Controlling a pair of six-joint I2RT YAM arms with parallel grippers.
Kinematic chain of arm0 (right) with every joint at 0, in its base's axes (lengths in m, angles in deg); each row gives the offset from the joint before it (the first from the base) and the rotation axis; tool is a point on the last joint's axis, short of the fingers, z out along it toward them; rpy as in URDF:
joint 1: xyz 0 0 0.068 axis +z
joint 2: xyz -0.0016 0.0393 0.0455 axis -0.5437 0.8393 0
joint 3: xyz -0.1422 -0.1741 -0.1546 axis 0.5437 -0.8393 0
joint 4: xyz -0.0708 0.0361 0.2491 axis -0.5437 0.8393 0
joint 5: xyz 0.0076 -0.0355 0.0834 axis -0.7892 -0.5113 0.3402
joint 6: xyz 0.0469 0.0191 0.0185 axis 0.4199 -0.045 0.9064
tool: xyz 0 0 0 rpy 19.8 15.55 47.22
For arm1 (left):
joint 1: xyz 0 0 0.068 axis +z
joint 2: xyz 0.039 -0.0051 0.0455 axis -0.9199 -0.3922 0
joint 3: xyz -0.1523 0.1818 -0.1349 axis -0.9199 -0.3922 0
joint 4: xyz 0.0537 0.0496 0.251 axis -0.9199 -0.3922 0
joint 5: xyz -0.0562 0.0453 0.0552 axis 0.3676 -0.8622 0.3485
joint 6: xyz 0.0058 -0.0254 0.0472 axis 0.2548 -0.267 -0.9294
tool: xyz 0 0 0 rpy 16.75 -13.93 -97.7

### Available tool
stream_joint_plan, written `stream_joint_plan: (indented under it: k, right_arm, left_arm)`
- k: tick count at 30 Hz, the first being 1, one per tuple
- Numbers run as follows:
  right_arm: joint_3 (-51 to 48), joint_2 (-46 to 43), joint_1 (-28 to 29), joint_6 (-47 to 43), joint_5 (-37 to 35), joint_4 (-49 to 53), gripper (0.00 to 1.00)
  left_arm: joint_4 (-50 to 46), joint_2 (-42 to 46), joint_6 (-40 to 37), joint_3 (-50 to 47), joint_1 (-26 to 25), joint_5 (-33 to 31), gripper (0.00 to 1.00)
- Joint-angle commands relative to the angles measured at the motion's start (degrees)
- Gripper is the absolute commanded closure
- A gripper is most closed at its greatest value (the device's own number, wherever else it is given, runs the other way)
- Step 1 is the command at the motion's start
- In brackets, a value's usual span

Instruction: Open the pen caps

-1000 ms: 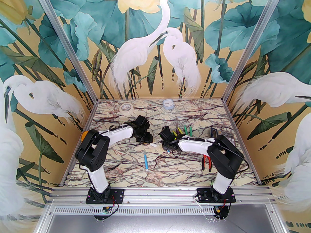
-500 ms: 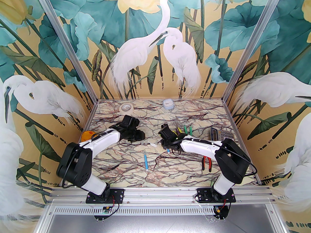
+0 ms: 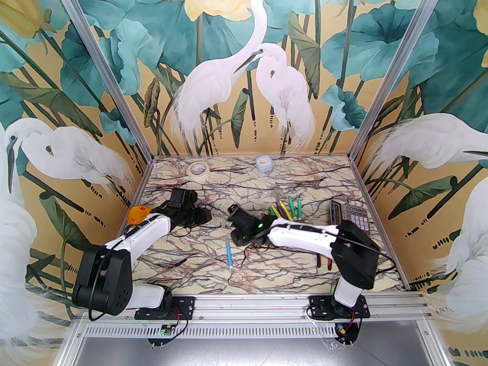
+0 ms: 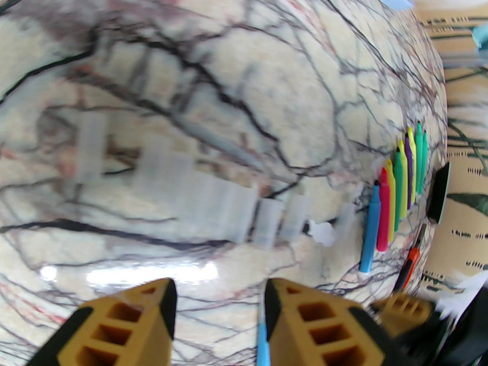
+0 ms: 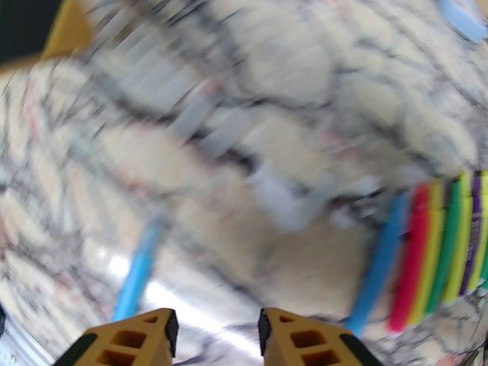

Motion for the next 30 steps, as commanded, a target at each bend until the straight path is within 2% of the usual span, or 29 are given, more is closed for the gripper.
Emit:
stream_joint_plan:
  k: [1, 7, 18, 30]
  right_arm:
    - [2.38, 2.93, 2.22, 2.90, 1.96, 4.77, 0.56]
    - [6.72, 7.53, 5.12, 3.12, 2.85, 7.49, 0.55]
    - [10.10, 12.71, 5.54, 3.20, 3.67, 10.05, 0.55]
    - [13.66, 17.79, 5.61, 2.89, -0.89, 15.85, 0.60]
  left_arm:
    - [2.50, 1.82, 1.03, -1.24, 1.17, -0.84, 0.55]
    - [3.99, 2.47, 1.45, -2.92, 2.00, -0.60, 0.54]
    - [4.87, 3.94, 0.74, -4.59, 2.47, -0.82, 0.48]
    - [6.34, 3.37, 0.96, -4.41, 2.55, 0.50, 0.48]
